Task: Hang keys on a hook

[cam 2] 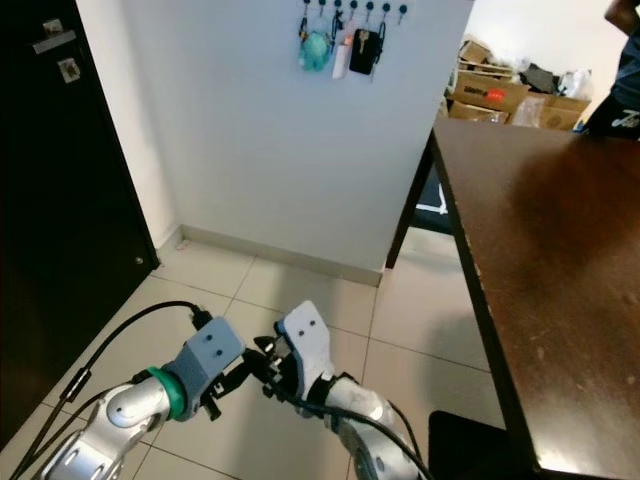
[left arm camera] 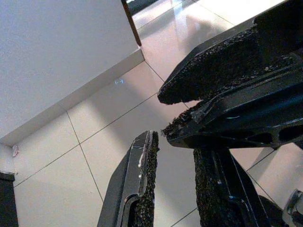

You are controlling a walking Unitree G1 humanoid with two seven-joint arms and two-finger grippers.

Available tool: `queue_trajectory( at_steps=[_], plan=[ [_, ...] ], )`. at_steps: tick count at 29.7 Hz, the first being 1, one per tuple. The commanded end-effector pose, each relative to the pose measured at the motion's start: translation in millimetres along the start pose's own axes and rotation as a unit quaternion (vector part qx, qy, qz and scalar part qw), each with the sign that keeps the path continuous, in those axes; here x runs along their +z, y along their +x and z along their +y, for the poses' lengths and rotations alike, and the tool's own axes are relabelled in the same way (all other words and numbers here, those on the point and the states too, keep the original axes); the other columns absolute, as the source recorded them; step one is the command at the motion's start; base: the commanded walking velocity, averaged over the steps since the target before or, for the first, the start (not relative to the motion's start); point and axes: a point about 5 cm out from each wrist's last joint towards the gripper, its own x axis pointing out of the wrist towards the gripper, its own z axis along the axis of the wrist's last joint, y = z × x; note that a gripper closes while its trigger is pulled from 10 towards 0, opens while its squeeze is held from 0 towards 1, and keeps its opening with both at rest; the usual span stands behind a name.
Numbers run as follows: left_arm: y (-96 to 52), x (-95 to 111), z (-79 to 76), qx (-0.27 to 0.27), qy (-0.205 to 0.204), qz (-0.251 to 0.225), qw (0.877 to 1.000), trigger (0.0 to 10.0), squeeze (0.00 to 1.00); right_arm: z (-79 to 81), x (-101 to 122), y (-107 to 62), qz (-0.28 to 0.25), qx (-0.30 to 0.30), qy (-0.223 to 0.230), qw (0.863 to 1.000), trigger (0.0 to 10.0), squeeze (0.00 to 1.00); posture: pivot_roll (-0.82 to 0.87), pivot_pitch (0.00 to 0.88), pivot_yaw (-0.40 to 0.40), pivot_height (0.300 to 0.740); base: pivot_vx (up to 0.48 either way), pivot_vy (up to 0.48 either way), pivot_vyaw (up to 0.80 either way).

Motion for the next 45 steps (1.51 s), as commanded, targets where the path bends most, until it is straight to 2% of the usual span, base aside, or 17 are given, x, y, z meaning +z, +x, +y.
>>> queue_trajectory(
  at_steps=[1,10,11,14,15,16,17,18,20,21,22,24,25,28,35,39,45],
  plan=[
    [-0.3,-4,-0.8,-0.002,-0.004,0.011,1.000,10.0,0.00,-0.6,-1,-0.7,0.010,-0.008,-0.028,1.000,10.0,0.00,0.05,0.036,0.052,0.740,0.000,0.000,0.00],
    [0.2,-3,-1.3,-0.002,-0.005,0.010,1.000,10.0,0.00,-3.8,-3,-0.3,0.037,-0.045,-0.087,0.995,10.0,0.00,0.06,0.032,0.047,0.740,0.000,0.000,0.00],
    [-3.7,-9,10.7,0.085,0.014,0.054,0.995,10.0,0.00,-13.8,-8,0.5,0.083,-0.147,-0.056,0.984,10.0,0.00,0.05,0.033,0.046,0.740,0.000,0.000,0.00],
    [-6.1,-13,17.4,0.130,0.021,0.078,0.988,10.0,0.00,-17.2,-10,0.0,0.102,-0.184,-0.035,0.977,10.0,0.00,0.05,0.033,0.046,0.740,0.000,0.000,0.00],
    [-9.9,-17,27.0,0.186,0.028,0.106,0.976,10.0,0.00,-20.2,-11,-0.9,0.115,-0.205,-0.032,0.971,8.2,0.00,0.05,0.032,0.045,0.740,0.000,0.000,0.00],
    [-12.3,-19,33.9,0.221,0.041,0.127,0.966,10.0,0.00,-22.6,-11,-1.5,0.132,-0.223,-0.057,0.964,4.6,0.00,0.05,0.033,0.044,0.740,0.000,0.000,0.00],
    [-11.2,-18,35.0,0.229,0.078,0.137,0.961,9.5,0.00,-23.3,-9,-0.6,0.147,-0.233,-0.124,0.953,3.2,0.00,0.05,0.031,0.041,0.740,0.000,0.000,0.00],
    [-11.2,-18,35.0,0.229,0.078,0.137,0.961,9.5,0.00,-23.3,-9,-0.6,0.147,-0.233,-0.124,0.953,3.2,0.00,0.05,0.031,0.041,0.740,0.000,0.000,0.00],
    [-8.7,-15,33.7,0.227,0.130,0.142,0.955,9.6,0.00,-22.0,-7,1.0,0.158,-0.237,-0.201,0.937,2.7,0.00,0.06,0.030,0.040,0.740,0.000,0.000,0.00],
    [-8.7,-15,33.7,0.227,0.130,0.142,0.955,9.6,0.00,-22.0,-7,1.0,0.158,-0.237,-0.201,0.937,2.7,0.00,0.06,0.030,0.040,0.740,0.000,0.000,0.00],
    [-6.4,-12,29.5,0.207,0.141,0.124,0.960,10.0,0.00,-20.1,-4,1.3,0.147,-0.225,-0.218,0.938,3.6,0.00,0.05,0.029,0.042,0.740,0.000,0.000,0.00],
    [-5.3,-9,26.8,0.194,0.143,0.111,0.964,10.0,0.00,-19.0,-2,1.2,0.138,-0.217,-0.223,0.940,3.6,0.00,0.05,0.029,0.042,0.740,0.000,0.000,0.00],
    [-3.9,-5,20.0,0.163,0.155,0.087,0.971,10.0,0.00,-16.7,-3,-0.8,0.133,-0.207,-0.218,0.944,10.0,0.00,0.05,0.026,0.039,0.740,0.000,0.000,0.00],
    [-3.8,-4,13.9,0.134,0.145,0.074,0.978,10.0,0.00,-15.0,-4,-4.9,0.122,-0.203,-0.197,0.951,10.0,0.00,0.04,0.031,0.041,0.740,0.000,0.000,0.00],
    [-3.6,-5,16.0,0.151,0.118,0.079,0.978,10.0,0.00,-9.5,0,-4.3,0.135,-0.230,-0.252,0.930,10.0,0.00,0.05,0.030,0.043,0.740,0.000,0.000,0.00],
    [-5.7,-5,16.5,0.161,0.142,0.084,0.973,10.0,0.00,-6.6,0,-5.3,0.096,-0.201,-0.218,0.950,10.0,0.00,0.05,0.035,0.048,0.740,0.000,0.000,0.00],
    [-6.2,-6,16.7,0.158,0.139,0.081,0.974,10.0,0.00,-6.6,-1,-5.2,0.098,-0.196,-0.205,0.954,10.0,0.00,0.05,0.031,0.051,0.740,0.000,0.000,0.00]
  ],
)
